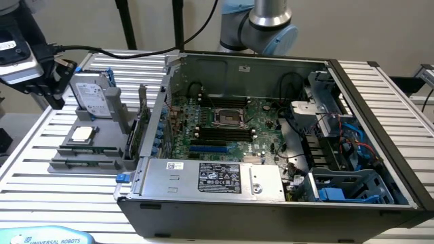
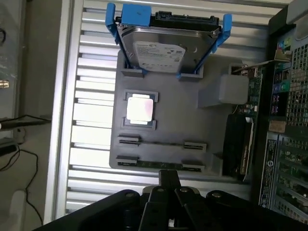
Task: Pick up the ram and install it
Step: 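Pick up the ram and move it above insertion slot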
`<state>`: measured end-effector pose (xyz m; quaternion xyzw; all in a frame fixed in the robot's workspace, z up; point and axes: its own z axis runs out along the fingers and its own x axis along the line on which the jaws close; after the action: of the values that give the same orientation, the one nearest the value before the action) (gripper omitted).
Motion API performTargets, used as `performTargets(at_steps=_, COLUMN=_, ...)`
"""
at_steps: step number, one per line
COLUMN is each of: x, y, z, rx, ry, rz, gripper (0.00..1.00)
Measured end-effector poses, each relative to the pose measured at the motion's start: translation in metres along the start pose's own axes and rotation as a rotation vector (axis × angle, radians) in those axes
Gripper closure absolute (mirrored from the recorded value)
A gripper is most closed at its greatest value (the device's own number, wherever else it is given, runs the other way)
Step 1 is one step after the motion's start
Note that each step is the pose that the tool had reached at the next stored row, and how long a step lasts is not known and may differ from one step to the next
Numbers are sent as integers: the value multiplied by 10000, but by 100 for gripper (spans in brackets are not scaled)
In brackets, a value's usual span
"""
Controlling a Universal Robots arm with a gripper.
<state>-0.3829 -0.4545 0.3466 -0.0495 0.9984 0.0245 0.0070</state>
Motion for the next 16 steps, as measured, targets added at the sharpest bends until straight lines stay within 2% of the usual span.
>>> performTargets(at_steps=16, x=1, y=-2, z=40, rx=-47, ry=137, rz=-2896, gripper=89)
